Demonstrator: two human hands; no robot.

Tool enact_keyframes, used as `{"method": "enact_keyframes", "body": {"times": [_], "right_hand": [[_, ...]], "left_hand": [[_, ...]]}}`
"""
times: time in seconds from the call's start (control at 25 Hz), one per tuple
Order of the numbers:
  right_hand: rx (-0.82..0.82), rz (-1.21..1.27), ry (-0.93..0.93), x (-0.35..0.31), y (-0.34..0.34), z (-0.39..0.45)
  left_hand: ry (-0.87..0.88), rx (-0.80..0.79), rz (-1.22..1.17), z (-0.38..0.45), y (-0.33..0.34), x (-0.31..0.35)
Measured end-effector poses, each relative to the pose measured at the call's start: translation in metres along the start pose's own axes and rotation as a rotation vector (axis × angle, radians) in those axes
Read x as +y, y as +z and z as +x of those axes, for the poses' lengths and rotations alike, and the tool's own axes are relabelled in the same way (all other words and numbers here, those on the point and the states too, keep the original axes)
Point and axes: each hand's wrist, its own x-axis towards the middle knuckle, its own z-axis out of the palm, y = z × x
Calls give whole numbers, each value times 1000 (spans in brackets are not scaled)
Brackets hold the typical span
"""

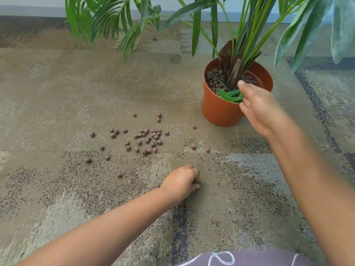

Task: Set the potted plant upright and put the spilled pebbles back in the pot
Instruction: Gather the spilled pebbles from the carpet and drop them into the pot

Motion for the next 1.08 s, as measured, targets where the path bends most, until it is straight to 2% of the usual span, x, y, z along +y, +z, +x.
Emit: {"method": "enact_keyframes", "body": {"times": [0.08,0.12,0.2,0.28,0.36,0.48,0.52,0.68,0.76,0.84,0.92,1.0,1.08], "right_hand": [[-57,-101,-22,2,3,4],[-35,-102,-47,4,5,4],[75,1,-94,9,11,0],[154,196,-67,27,19,-9],[147,238,45,55,31,-21],[109,105,247,103,46,-37],[88,136,325,115,48,-41],[-97,543,624,130,47,-46],[-194,498,649,130,44,-41],[-228,406,651,131,41,-38],[-226,387,658,136,39,-40],[-224,394,680,141,38,-41],[-216,413,695,147,39,-43]], "left_hand": [[-9,-19,27,1,-1,2],[-5,-37,47,1,-2,2],[-7,-64,67,2,-2,3],[-42,-58,47,3,-2,2],[-92,-4,21,3,-4,3],[-138,163,-7,4,-10,7],[-146,221,-27,4,-11,11],[-186,353,-186,7,-19,18],[-238,355,-223,13,-38,4],[-309,175,-91,17,-61,-17],[-359,-146,108,13,-74,-32],[-378,-410,170,3,-72,-36],[-330,-506,194,-8,-60,-32]]}}
